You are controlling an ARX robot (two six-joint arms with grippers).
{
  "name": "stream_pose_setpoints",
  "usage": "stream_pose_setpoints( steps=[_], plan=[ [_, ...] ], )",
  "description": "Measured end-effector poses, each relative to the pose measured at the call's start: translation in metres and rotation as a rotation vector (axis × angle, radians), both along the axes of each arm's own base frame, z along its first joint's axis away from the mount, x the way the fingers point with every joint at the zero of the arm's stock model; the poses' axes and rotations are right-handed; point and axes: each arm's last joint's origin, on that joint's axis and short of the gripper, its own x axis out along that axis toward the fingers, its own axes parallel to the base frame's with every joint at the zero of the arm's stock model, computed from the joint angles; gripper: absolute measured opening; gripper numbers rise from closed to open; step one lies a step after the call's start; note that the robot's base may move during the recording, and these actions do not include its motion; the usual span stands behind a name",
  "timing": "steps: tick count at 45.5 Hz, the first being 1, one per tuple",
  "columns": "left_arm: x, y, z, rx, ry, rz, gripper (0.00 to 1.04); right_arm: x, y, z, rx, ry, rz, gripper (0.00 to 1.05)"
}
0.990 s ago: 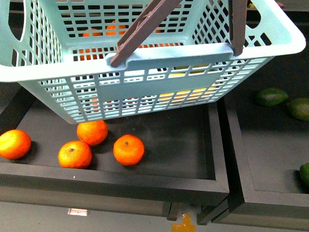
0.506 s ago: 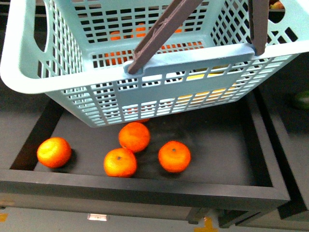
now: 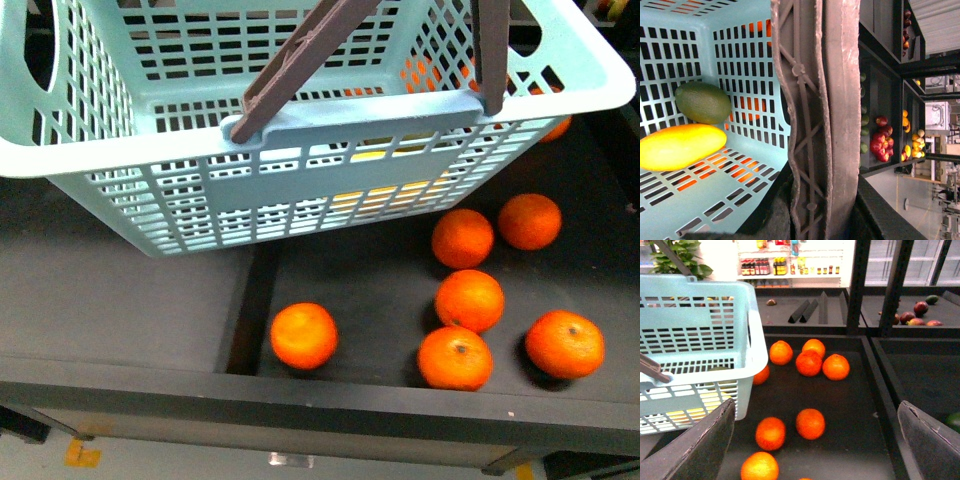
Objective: Pick mango and avocado into basket
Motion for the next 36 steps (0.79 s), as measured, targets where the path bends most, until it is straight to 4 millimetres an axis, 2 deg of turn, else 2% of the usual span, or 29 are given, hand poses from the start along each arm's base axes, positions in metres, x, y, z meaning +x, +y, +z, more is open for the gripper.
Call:
stream_pose_setpoints(
  steps=[14,22,32,35,36],
  plan=[
    [-0.001,-0.002,0.000,-0.006,0.005,-0.008,0.20,0.000,0.000,0.000,0.000,0.001,0.000,0.96],
    [0.004,0.009,0.000,0.011,-0.005,0.039,0.20,0.000,0.000,0.000,0.000,0.001,0.006,0.96],
    [0.003,0.006,0.000,0.017,-0.012,0.031,0.20,0.000,0.000,0.000,0.000,0.001,0.002,0.96],
    [0.004,0.000,-0.005,0.012,-0.058,0.183,0.20,0.000,0.000,0.000,0.000,0.001,0.000,0.96],
    [0.006,-0.001,-0.007,0.006,-0.077,0.289,0.20,0.000,0.000,0.000,0.000,0.001,0.000,0.96]
  ],
)
